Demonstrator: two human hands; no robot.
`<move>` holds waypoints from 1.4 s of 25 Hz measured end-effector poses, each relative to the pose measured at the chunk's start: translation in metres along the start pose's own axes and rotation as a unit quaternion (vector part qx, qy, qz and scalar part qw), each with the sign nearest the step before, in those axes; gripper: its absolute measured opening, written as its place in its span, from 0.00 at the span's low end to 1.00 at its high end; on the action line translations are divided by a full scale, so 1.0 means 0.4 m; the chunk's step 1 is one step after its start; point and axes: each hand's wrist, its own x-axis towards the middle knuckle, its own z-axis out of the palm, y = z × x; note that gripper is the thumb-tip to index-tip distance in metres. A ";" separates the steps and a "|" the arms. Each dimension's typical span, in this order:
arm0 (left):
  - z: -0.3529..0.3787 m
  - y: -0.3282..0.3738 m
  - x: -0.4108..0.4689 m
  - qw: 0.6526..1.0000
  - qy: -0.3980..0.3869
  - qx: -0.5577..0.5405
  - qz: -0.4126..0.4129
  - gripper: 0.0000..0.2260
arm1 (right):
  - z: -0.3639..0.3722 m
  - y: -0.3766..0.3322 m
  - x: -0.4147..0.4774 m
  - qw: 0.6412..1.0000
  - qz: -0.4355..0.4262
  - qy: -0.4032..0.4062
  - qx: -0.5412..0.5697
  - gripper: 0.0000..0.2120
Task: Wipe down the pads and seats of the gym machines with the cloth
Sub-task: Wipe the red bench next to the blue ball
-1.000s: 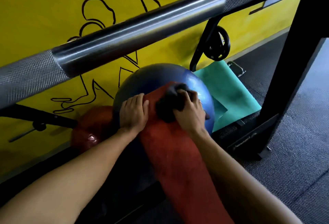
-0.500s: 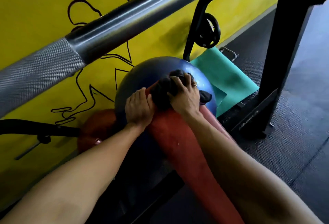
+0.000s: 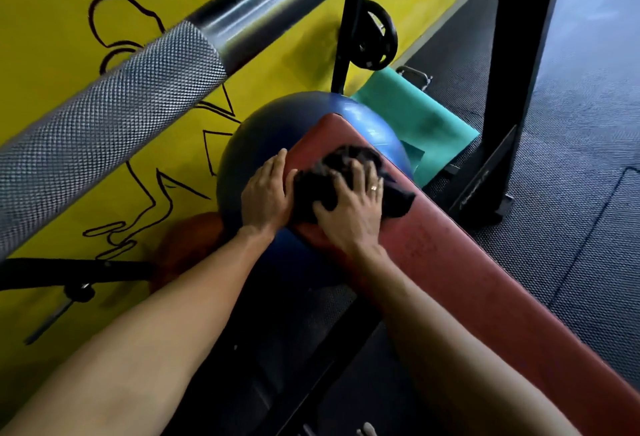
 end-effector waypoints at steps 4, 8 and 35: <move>0.002 0.000 -0.002 1.000 -0.004 -0.002 0.004 0.24 | -0.008 0.102 -0.152 0.993 -0.112 -0.008 -0.022 0.24; 0.002 0.001 -0.002 1.000 -0.013 -0.011 -0.001 0.25 | -0.020 0.111 -0.012 0.998 0.056 0.035 -0.021 0.27; -0.003 0.012 -0.006 0.999 -0.032 -0.030 -0.012 0.23 | 0.016 -0.005 -0.268 0.999 -0.016 0.011 -0.031 0.31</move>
